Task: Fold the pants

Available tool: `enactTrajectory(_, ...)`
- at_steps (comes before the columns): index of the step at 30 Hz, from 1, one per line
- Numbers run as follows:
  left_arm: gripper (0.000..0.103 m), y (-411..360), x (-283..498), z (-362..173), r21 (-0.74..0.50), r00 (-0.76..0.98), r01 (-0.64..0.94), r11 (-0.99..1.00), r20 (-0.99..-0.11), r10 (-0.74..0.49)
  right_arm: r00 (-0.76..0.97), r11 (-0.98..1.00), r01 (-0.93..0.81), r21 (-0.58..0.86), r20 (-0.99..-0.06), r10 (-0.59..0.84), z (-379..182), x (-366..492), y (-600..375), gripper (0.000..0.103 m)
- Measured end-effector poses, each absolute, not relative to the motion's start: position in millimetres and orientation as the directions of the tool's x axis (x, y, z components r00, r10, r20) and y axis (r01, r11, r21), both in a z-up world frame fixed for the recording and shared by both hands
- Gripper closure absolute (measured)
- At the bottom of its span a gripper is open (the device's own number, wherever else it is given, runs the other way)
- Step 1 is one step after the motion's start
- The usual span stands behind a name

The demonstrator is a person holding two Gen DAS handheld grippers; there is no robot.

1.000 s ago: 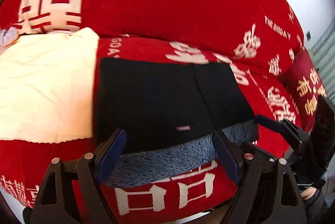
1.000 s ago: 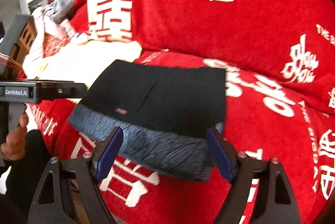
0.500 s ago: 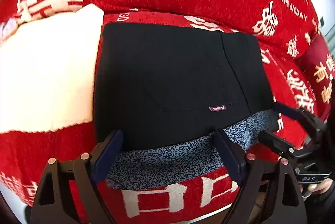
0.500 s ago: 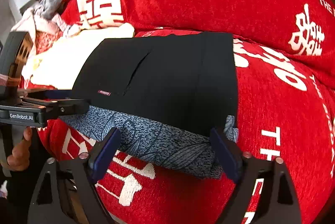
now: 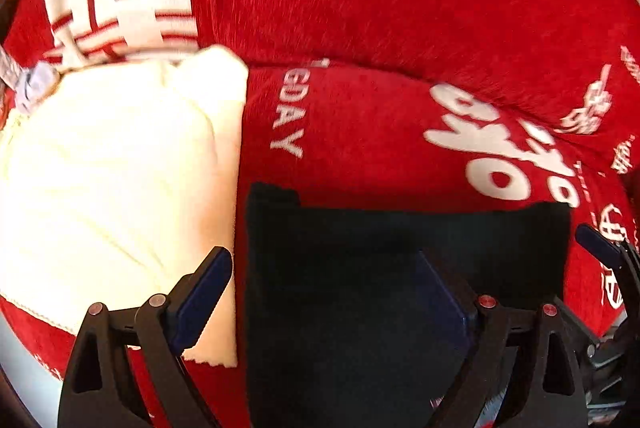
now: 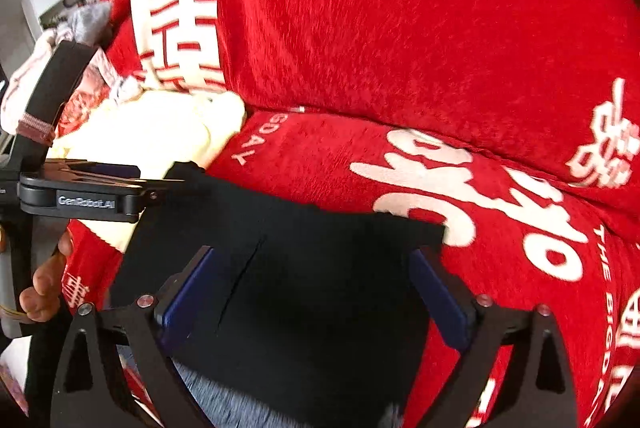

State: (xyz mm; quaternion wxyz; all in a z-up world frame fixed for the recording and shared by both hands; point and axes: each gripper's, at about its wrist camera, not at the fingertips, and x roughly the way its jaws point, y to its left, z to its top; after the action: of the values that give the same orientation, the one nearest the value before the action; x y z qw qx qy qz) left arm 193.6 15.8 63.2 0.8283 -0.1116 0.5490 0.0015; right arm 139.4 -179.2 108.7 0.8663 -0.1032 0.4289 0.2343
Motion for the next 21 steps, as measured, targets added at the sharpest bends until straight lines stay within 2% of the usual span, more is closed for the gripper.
enactTrajectory(4, 0.010, 21, 197, 36, -0.205, 0.336, -0.154, 0.967, -0.931, -0.144, 0.471, 0.869, -0.494, 0.016, -0.835, 0.284, 83, 156, -173, 0.005)
enactTrajectory(5, 0.008, 22, 197, 32, -0.219, 0.336, -0.159, 0.963, -0.929, -0.155, 0.462, 0.871, -0.491, 0.021, -0.841, 0.281, 78, 158, -174, 0.004)
enactTrajectory(6, 0.000, 23, 195, 29, -0.221, 0.340, -0.166, 0.961, -0.928, -0.154, 0.452, 0.873, -0.487, 0.030, -0.846, 0.281, 72, 160, -175, 0.003)
enactTrajectory(7, 0.000, 25, 195, 27, -0.215, 0.343, -0.171, 0.961, -0.928, -0.147, 0.445, 0.875, -0.484, 0.036, -0.850, 0.281, 68, 161, -176, 0.003)
enactTrajectory(21, 0.000, 30, 200, 8, -0.283, 0.332, -0.184, 0.941, -0.919, -0.211, 0.434, 0.867, -0.498, 0.016, -0.861, 0.265, 49, 165, -175, 0.000)
